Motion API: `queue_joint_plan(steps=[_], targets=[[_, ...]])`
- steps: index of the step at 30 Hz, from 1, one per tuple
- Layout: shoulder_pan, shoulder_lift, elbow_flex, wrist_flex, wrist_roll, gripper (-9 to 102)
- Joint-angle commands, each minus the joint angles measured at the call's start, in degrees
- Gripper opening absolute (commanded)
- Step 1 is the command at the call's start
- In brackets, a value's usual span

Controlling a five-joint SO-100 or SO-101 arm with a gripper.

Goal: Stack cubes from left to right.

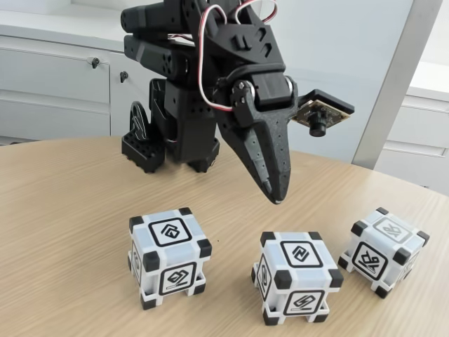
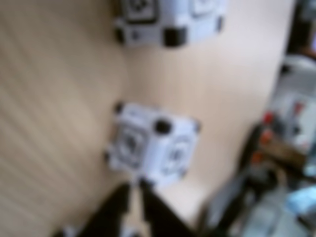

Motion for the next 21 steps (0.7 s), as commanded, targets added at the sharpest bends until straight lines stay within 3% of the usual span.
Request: queue_joint_plan(steps=[1,21], targets=[[0.4,0.4,-0.3,-0.4,-1.0,0],[0.1,0.4,-0.3,-0.4,-1.1,0]])
